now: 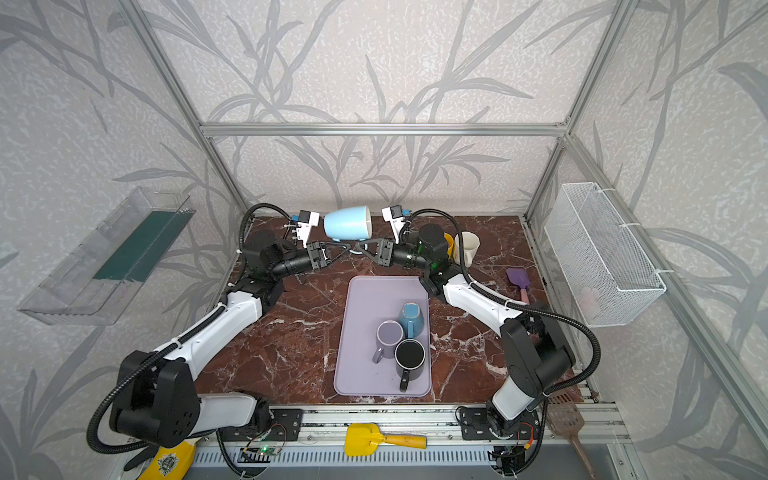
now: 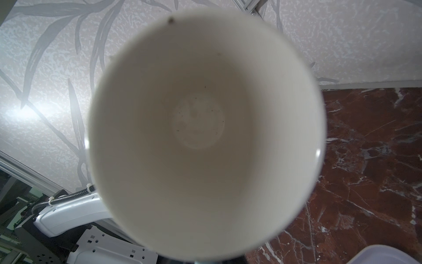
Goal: Turn the mug right side up
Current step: 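Close the right gripper on the light blue mug's rim while the left holds it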
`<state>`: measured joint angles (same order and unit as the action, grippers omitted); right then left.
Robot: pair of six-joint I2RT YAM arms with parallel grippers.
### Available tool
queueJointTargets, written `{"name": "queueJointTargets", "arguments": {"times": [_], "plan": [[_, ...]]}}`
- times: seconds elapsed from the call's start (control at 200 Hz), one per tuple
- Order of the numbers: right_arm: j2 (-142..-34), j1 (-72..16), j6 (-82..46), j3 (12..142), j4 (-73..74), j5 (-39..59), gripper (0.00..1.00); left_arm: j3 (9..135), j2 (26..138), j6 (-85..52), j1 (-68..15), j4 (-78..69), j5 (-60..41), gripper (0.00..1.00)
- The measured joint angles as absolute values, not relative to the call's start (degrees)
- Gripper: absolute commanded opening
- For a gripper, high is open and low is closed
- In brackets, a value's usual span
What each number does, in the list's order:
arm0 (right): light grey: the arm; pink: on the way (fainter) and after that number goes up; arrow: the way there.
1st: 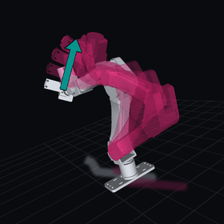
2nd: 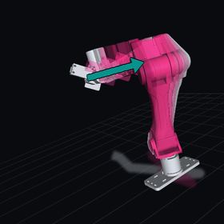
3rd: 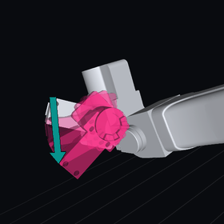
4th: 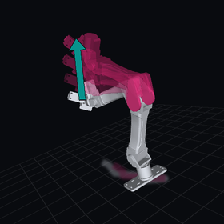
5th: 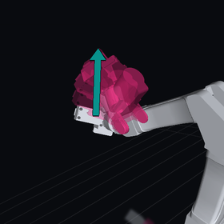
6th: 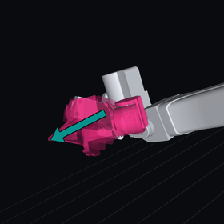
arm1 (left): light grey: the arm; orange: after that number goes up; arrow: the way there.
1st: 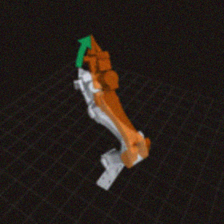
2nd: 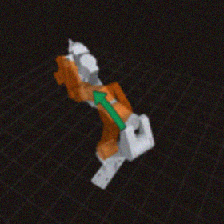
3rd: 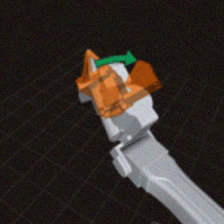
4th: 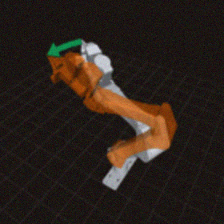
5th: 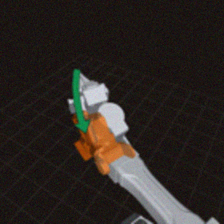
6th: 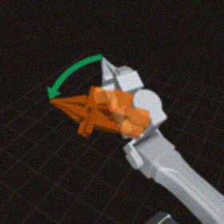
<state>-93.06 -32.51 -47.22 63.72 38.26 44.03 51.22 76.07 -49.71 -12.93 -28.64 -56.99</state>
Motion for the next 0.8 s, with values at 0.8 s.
{"name": "queueJointTargets", "arguments": {"times": [0.8], "plan": [[-92.84,-33.10,-44.07,63.68,38.22,41.25,0.17,51.20,76.09,-52.42,-12.86,-30.70,-56.62,0.00]]}}
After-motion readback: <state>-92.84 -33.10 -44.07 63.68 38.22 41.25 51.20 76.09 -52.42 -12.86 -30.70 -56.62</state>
